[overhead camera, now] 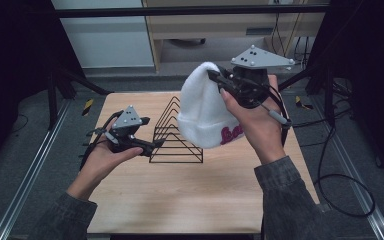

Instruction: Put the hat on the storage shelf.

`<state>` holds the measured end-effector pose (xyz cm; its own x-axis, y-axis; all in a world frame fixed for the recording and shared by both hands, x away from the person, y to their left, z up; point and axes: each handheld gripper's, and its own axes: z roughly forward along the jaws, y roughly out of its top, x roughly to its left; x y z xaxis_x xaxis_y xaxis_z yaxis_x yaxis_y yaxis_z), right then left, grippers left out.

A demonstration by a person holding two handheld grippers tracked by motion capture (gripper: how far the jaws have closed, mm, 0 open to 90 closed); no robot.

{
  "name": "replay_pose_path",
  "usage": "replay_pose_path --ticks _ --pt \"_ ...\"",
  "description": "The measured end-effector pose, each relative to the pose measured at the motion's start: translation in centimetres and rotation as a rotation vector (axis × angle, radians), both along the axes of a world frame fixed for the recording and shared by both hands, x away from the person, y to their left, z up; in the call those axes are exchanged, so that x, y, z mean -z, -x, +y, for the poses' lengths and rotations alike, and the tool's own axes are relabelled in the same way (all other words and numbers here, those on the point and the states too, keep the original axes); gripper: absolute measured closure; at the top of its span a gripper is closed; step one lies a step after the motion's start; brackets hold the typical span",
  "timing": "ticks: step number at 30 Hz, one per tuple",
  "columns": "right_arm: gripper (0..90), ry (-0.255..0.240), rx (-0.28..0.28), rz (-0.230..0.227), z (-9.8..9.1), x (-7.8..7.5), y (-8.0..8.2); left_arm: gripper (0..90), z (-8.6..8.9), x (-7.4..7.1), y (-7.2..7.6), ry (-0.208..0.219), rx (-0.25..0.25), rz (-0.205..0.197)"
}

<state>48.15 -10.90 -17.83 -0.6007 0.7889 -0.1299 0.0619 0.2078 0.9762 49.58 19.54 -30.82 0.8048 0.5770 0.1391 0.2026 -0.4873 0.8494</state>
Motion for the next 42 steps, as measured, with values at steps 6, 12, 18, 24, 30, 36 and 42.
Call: replay_pose_path --ticks 6,12,18,24,30,36,42 --pt "82.9 0.035 0.017 -0.018 1.2 -0.1 -0.9 18.1 -0.3 -0.2 -1.0 0.041 0.010 0.051" --pt "82.9 0.037 0.005 -0.018 2.4 -0.3 -1.4 21.0 0.0 -0.3 -1.4 0.090 0.023 0.054" --pt "82.8 0.022 -0.016 -0.022 4.0 -0.9 -2.0 19.9 -0.2 -0.5 -2.1 0.127 0.014 0.046" --pt "82.8 -0.005 -0.053 -0.016 5.2 -1.4 -2.0 19.6 0.1 -0.5 -3.3 0.108 0.003 0.052" --pt "82.8 -0.005 -0.087 -0.022 6.1 -1.5 -1.8 44.1 0.2 -0.4 -3.9 0.118 0.041 0.096" --pt "82.7 0.011 -0.068 -0.020 5.7 -1.3 -2.1 74.0 0.3 -0.9 -3.4 0.091 0.020 0.053" --pt "82.5 0.024 -0.008 0.009 4.0 -0.3 -3.6 75.4 1.5 -1.7 -3.3 0.106 -0.075 -0.004"
